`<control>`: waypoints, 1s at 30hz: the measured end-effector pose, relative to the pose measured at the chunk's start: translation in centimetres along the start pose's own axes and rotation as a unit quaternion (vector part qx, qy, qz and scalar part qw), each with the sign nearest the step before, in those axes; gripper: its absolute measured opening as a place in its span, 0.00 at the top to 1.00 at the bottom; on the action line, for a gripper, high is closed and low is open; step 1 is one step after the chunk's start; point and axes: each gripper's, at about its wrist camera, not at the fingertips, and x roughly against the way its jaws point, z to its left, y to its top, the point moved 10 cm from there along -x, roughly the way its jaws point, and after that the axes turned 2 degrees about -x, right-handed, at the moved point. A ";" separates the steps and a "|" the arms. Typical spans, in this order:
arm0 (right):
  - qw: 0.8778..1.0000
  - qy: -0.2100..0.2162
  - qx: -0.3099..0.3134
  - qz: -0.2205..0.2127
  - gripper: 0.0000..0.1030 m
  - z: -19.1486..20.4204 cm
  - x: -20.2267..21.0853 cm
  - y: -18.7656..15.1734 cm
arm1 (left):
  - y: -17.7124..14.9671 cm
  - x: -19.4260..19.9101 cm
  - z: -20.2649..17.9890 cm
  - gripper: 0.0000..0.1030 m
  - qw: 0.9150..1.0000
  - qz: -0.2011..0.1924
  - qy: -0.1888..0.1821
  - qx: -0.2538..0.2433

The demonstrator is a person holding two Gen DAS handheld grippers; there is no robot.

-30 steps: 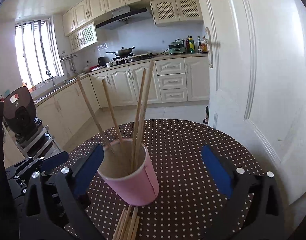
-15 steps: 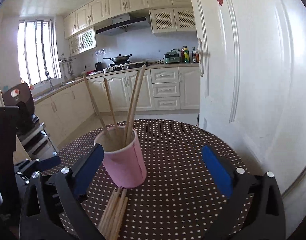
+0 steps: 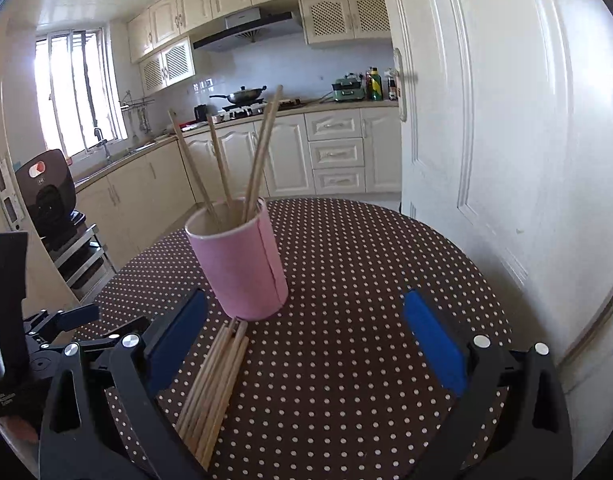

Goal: Organize utensils
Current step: 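Pull both grippers back from the cup toward the remaining chopsticks, then lower the open right gripper over a chopstick in the pile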

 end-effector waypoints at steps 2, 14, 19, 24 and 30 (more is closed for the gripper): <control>1.000 0.005 -0.012 0.016 0.08 -0.4 -0.3 -0.7 | -0.6 0.1 0.2 0.18 1.000 0.005 -0.002 0.000; 0.988 0.043 -0.036 0.144 0.08 -1.0 -2.8 -6.1 | -3.0 -0.8 0.3 0.17 0.999 0.046 -0.016 -0.003; 0.982 0.050 -0.020 0.180 0.08 0.3 -3.2 -7.1 | -4.1 -1.3 0.0 0.17 0.997 0.078 -0.028 0.000; 0.977 0.049 0.009 0.205 0.08 1.7 -3.9 -7.8 | -4.4 -1.5 0.1 0.17 0.996 0.089 -0.031 0.003; 0.973 0.033 0.054 0.223 0.08 3.2 -5.0 -8.8 | -4.4 -1.7 1.1 0.17 0.995 0.095 -0.025 0.013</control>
